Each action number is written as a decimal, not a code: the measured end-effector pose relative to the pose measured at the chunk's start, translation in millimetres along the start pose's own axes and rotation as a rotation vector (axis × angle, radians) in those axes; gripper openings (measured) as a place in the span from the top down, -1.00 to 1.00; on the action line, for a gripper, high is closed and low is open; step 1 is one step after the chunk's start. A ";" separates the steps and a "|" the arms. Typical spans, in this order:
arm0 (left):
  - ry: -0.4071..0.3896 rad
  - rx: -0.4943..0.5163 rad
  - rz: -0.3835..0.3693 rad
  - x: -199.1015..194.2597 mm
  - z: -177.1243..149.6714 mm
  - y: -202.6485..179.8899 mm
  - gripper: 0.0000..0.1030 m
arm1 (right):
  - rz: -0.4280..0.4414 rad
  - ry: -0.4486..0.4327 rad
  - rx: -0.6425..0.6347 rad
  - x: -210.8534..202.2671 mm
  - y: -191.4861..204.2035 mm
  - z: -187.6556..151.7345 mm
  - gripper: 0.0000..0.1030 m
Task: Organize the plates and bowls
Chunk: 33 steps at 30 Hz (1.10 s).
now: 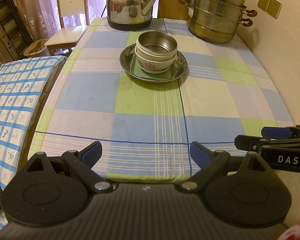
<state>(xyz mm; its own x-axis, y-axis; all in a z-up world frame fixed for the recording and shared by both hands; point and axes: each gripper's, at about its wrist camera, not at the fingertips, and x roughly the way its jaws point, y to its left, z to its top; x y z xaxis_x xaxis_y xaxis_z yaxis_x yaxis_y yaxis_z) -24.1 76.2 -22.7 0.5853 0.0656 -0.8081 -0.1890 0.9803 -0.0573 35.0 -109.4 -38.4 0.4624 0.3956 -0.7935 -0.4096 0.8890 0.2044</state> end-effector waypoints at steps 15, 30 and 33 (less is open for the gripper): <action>-0.001 -0.001 0.002 0.0 0.1 -0.4 -0.83 | 0.001 0.000 -0.001 -0.2 -0.3 -0.2 -0.35; -0.005 -0.006 0.008 -0.5 3.6 -3.8 -0.83 | 0.009 0.006 -0.015 0.3 -0.8 0.6 -0.35; -0.005 -0.006 0.009 -0.7 3.3 -3.7 -0.83 | 0.009 0.005 -0.015 0.3 -0.7 0.6 -0.35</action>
<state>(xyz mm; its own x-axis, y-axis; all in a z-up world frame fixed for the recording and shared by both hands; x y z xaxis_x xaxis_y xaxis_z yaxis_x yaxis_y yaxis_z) -21.2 73.2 -20.0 0.5875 0.0750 -0.8057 -0.1988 0.9786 -0.0538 36.0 -109.8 -38.4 0.4545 0.4021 -0.7948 -0.4253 0.8820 0.2030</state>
